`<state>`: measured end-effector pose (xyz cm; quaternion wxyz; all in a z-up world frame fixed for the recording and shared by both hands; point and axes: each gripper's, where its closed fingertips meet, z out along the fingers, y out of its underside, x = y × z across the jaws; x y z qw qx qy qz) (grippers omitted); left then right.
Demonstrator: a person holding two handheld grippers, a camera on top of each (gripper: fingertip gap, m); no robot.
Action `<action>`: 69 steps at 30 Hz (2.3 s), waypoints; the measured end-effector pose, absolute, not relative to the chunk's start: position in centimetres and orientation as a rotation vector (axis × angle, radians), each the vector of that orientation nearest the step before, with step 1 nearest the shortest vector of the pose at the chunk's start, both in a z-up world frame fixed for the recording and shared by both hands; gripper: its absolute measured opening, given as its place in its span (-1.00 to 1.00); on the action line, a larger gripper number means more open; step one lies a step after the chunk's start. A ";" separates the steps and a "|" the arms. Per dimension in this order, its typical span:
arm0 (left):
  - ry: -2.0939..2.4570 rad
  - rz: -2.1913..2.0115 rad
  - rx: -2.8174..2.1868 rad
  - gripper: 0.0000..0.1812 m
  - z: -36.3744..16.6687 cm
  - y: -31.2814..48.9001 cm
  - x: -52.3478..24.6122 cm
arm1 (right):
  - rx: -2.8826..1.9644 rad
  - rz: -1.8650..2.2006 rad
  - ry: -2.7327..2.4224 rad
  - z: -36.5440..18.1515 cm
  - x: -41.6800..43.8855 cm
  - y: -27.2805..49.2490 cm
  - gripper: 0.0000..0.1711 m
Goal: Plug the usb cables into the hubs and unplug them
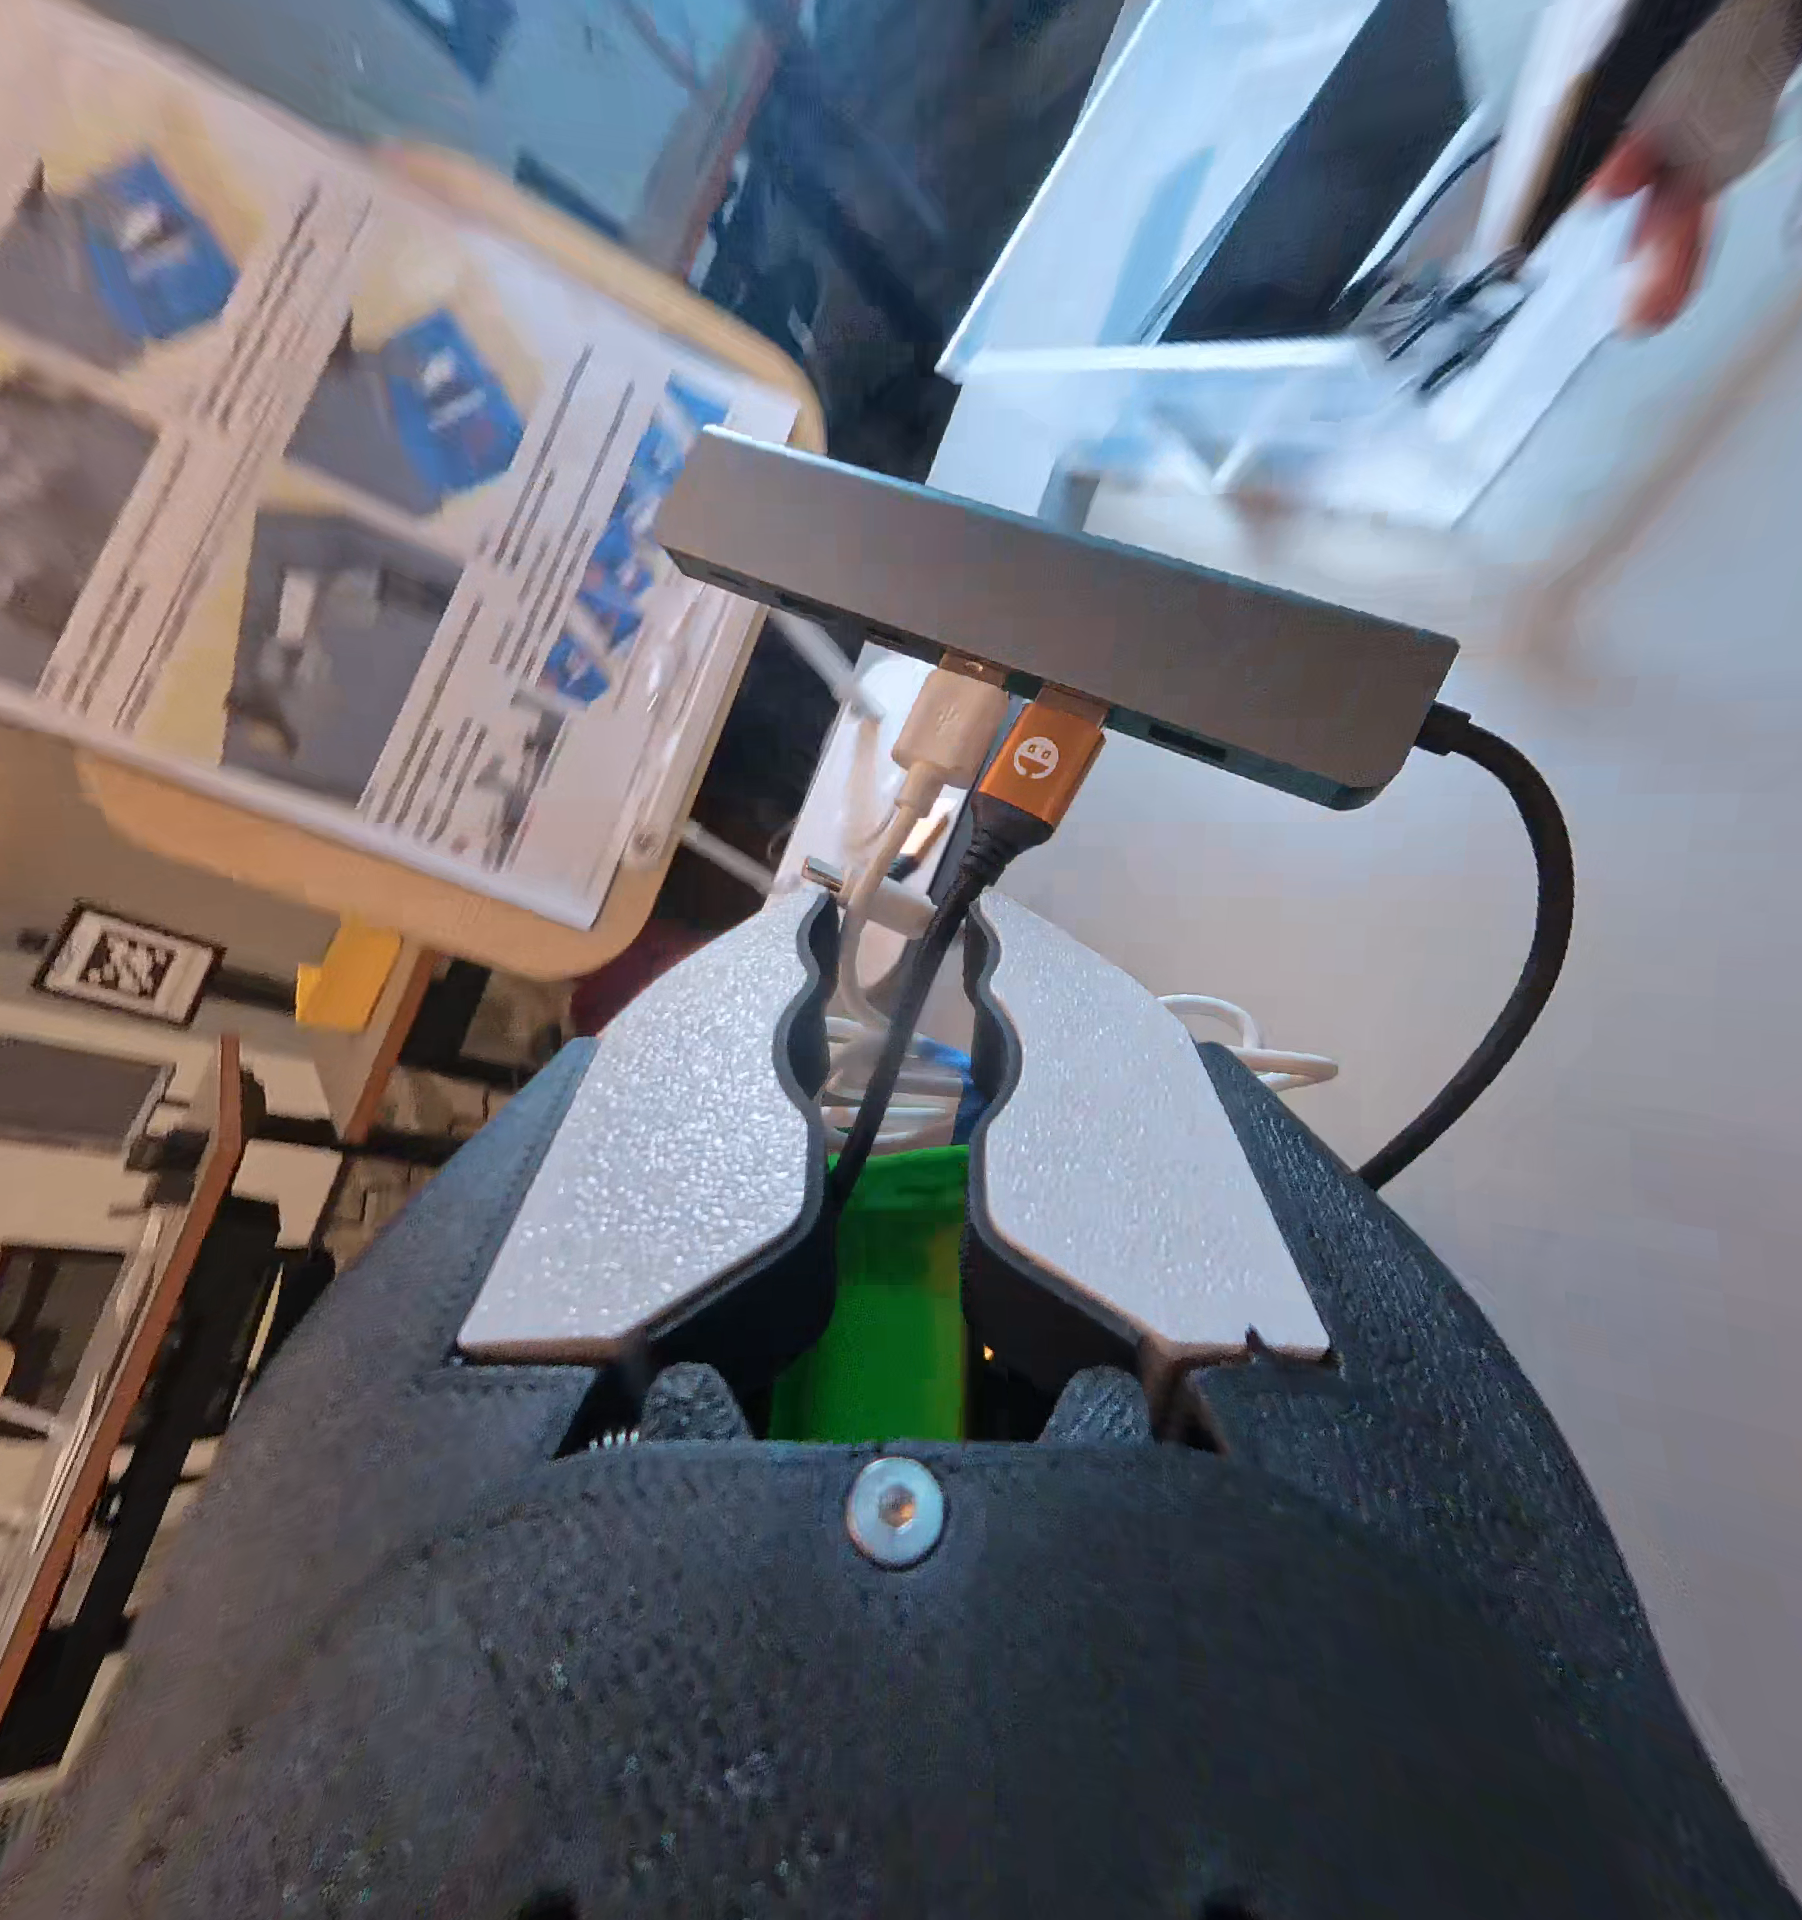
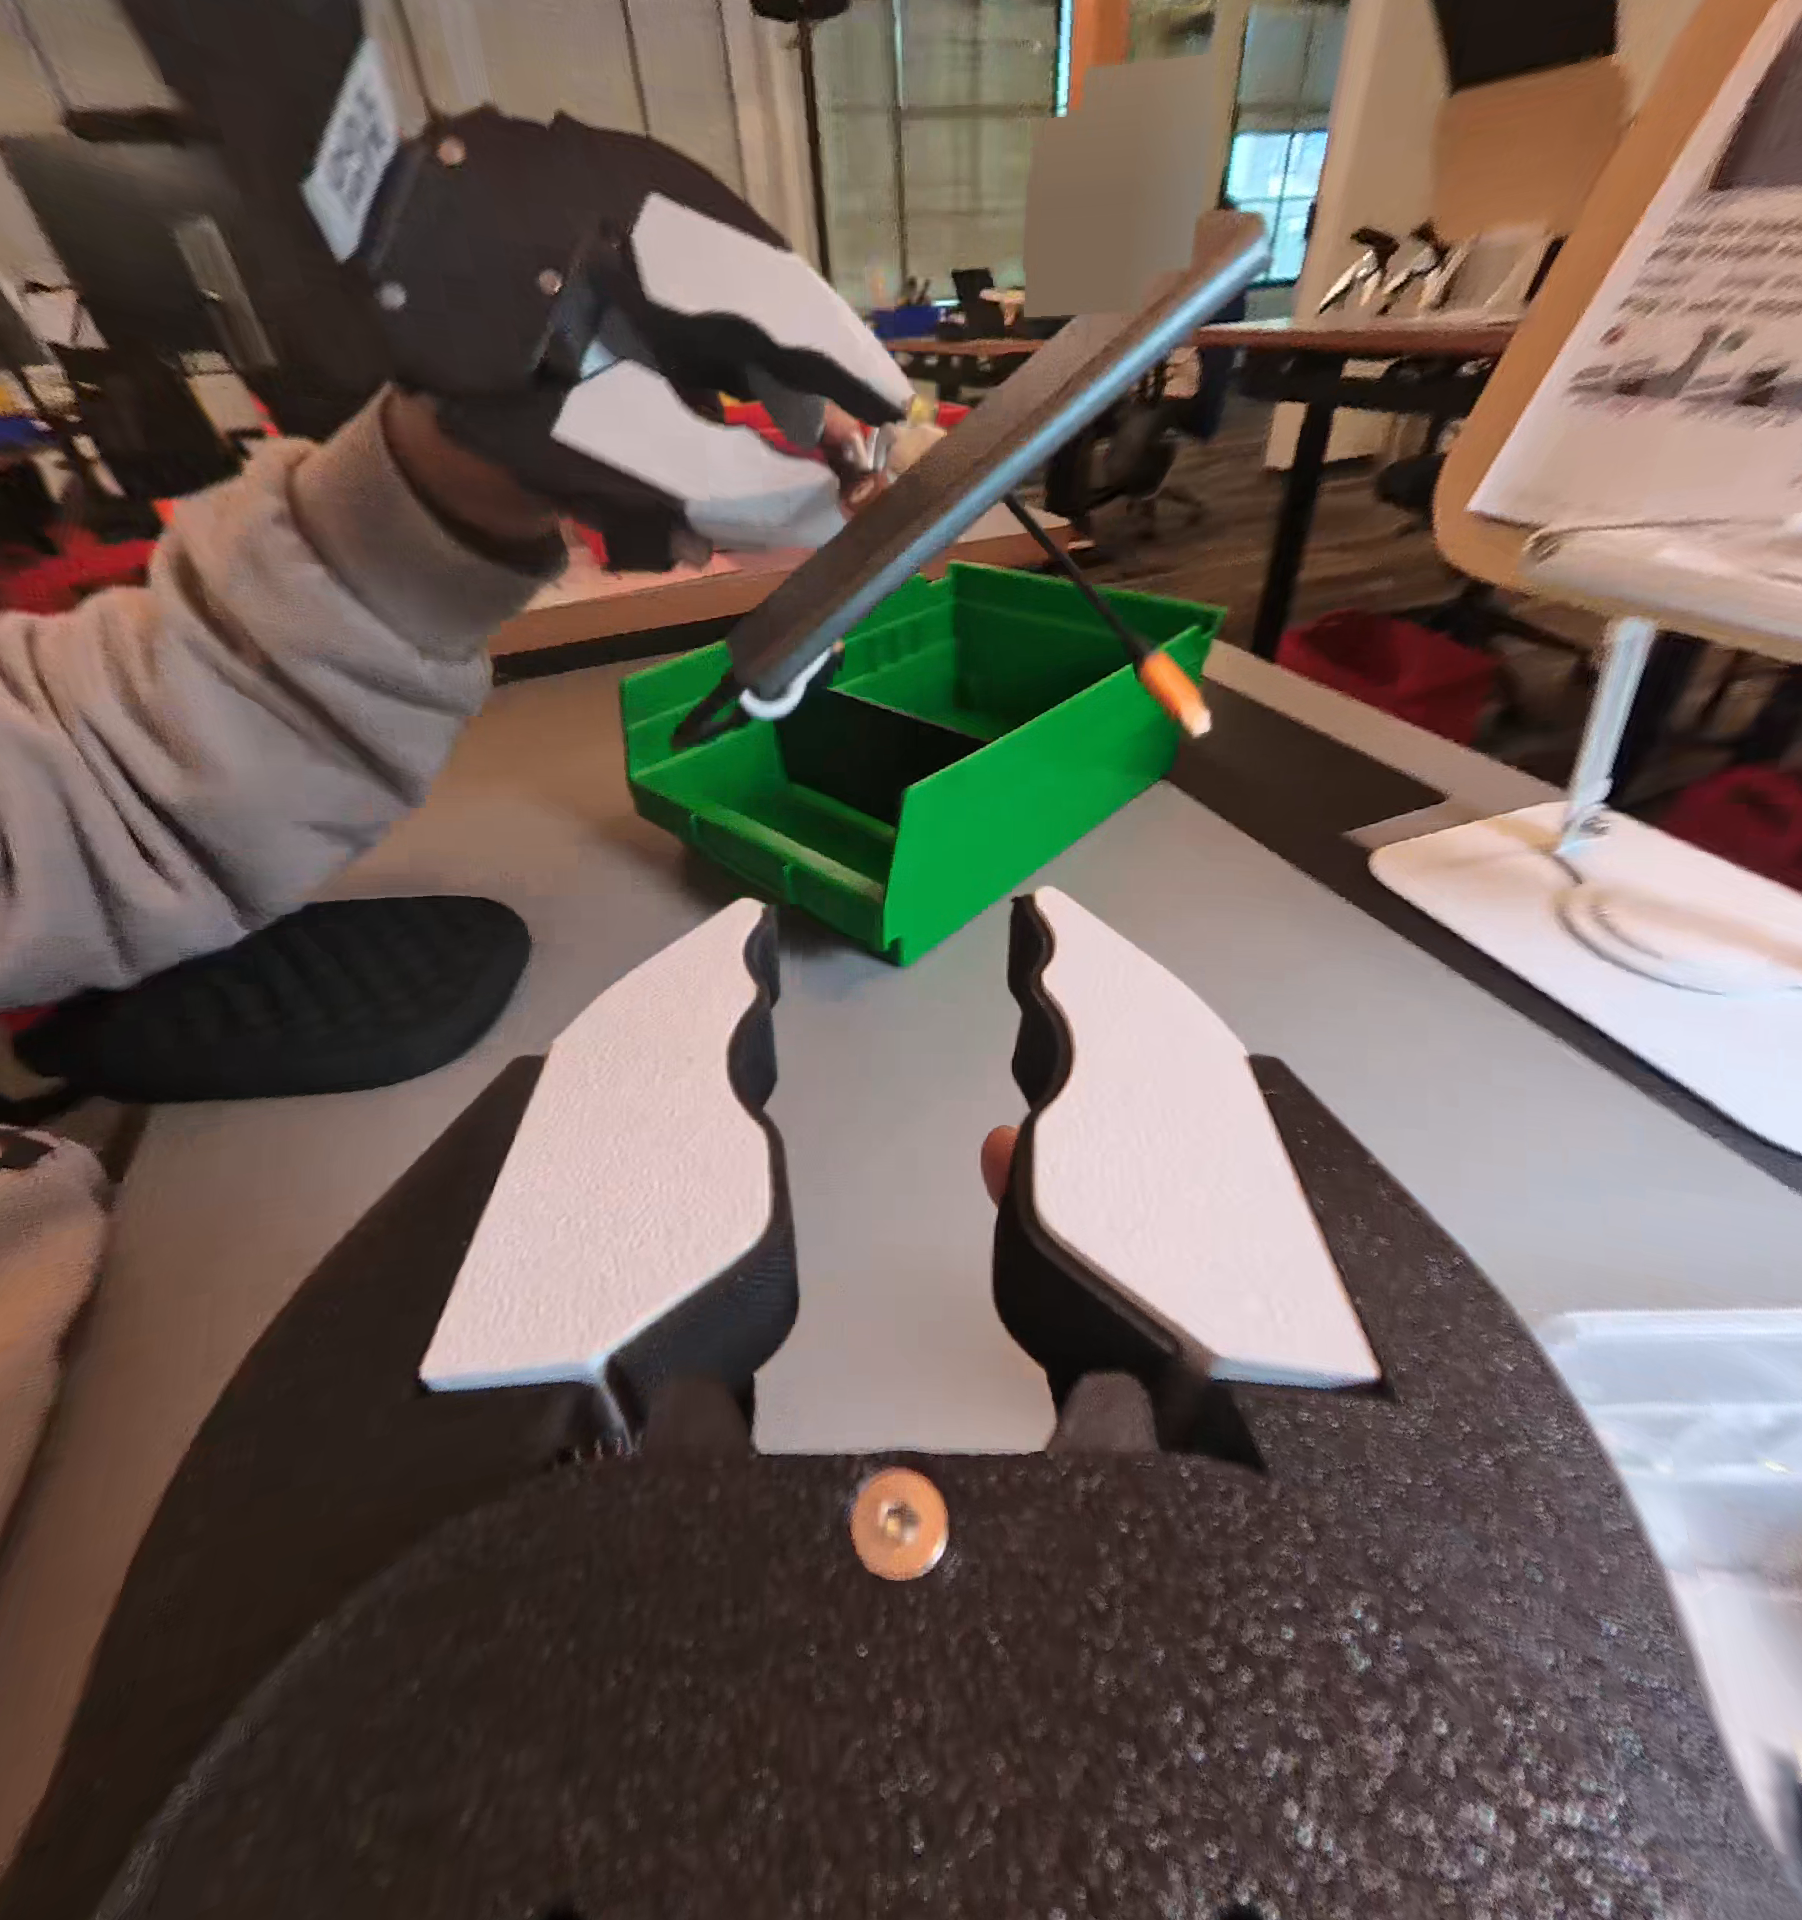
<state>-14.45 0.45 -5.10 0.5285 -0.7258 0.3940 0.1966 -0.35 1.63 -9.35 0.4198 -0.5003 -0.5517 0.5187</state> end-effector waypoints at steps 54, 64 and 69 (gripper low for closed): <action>1.257 -0.219 -1.782 -0.90 -14.3 -4.7 -0.2 | -0.744 1.182 -1.665 -8.3 4.0 -4.3 -0.88; 1.039 -0.342 -1.726 -0.91 -12.4 -3.1 -1.6 | -0.756 1.088 -1.367 -2.0 9.2 0.9 -0.88; 1.016 -0.373 -1.771 -0.91 -14.5 -2.6 -1.9 | -0.744 1.167 -1.254 -0.1 11.2 2.1 -0.88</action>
